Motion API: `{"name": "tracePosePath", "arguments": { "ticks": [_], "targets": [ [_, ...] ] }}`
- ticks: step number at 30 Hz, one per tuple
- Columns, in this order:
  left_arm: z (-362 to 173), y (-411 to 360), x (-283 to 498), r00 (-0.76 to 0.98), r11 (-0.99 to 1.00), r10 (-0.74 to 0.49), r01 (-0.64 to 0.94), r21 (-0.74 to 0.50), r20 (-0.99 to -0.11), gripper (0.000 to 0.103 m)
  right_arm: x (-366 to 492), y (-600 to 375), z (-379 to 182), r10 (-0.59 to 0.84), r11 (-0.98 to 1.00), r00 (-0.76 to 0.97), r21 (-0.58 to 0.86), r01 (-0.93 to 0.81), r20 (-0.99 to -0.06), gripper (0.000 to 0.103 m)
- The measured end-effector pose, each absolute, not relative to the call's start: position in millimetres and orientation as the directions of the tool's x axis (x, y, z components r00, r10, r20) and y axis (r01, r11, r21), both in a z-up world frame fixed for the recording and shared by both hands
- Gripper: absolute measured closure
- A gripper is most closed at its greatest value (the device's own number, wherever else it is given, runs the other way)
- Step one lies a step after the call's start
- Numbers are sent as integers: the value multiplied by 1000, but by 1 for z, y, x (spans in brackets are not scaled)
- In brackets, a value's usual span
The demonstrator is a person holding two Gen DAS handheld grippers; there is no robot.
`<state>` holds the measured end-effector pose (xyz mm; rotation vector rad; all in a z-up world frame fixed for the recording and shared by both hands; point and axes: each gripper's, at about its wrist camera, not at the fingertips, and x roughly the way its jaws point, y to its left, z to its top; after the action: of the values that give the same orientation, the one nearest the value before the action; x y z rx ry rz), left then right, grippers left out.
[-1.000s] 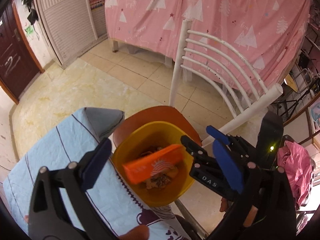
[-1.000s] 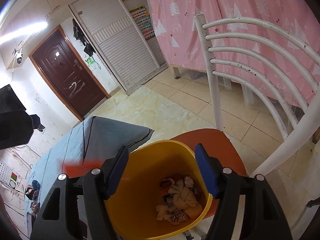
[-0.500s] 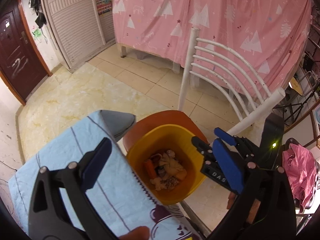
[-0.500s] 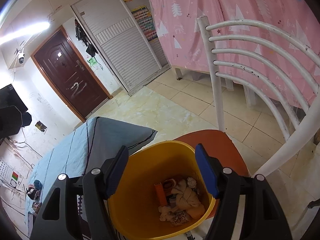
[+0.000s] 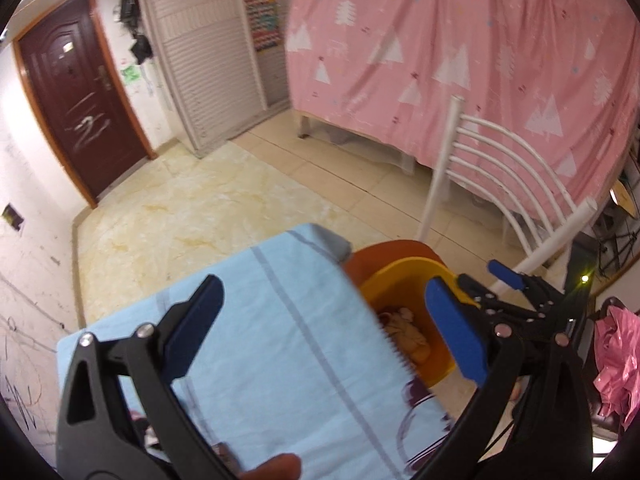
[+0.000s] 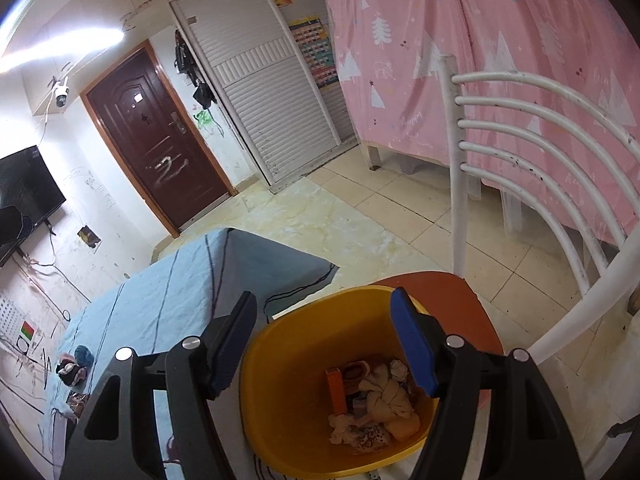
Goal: Collect trash
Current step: 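Move both tools back over the bedsheet, then grasp the pink-and-black sock with the left tool while the right grasps the brown snack wrapper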
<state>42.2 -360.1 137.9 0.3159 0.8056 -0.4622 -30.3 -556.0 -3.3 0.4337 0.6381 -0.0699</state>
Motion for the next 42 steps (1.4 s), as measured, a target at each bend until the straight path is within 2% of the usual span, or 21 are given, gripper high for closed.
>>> {"name": "tracePosePath", "arguments": {
  "ticks": [8,13,28,42],
  "targets": [
    [164,-275,38,668,904,-234,416,94,-707,6,-33,-528,14,86,930,825,343,135,-558,38],
    [157,-228,33,669,922,-202,376,91,-715,6,-32,-506,21,102,943,829,320,96,-549,37],
    [114,-136,33,626,939,-191,342,46,-756,6,-31,-431,26,157,964,816,266,-5,-556,36],
    [38,-106,43,491,930,-258,359,-78,-832,6,-25,-347,21,331,939,744,277,-202,-581,34]
  ]
}}
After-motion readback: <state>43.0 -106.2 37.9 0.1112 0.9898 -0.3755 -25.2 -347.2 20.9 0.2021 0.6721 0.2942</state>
